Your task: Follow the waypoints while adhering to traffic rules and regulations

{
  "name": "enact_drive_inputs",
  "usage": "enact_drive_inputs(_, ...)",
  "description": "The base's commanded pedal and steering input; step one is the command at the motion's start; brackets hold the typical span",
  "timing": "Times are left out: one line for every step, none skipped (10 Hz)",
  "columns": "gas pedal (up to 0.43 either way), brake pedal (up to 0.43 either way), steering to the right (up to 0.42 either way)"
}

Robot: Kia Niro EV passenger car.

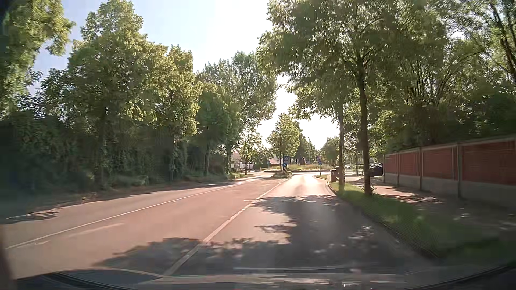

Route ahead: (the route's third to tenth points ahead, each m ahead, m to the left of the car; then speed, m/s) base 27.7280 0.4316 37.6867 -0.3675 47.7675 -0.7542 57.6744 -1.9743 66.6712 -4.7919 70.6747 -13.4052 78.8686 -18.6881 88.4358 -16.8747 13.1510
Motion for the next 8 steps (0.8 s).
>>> enact_drive_inputs(0.079, 0.012, 0.029)
enact_drive_inputs(0.067, 0.012, 0.029)
enact_drive_inputs(0.059, 0.012, 0.029)
enact_drive_inputs(0.047, 0.012, 0.029)
enact_drive_inputs(0.008, 0.006, 0.029)
enact_drive_inputs(0.0, 0.006, 0.029)
enact_drive_inputs(0.0, 0.006, 0.027)
enact_drive_inputs(0.0, 0.012, 0.024)
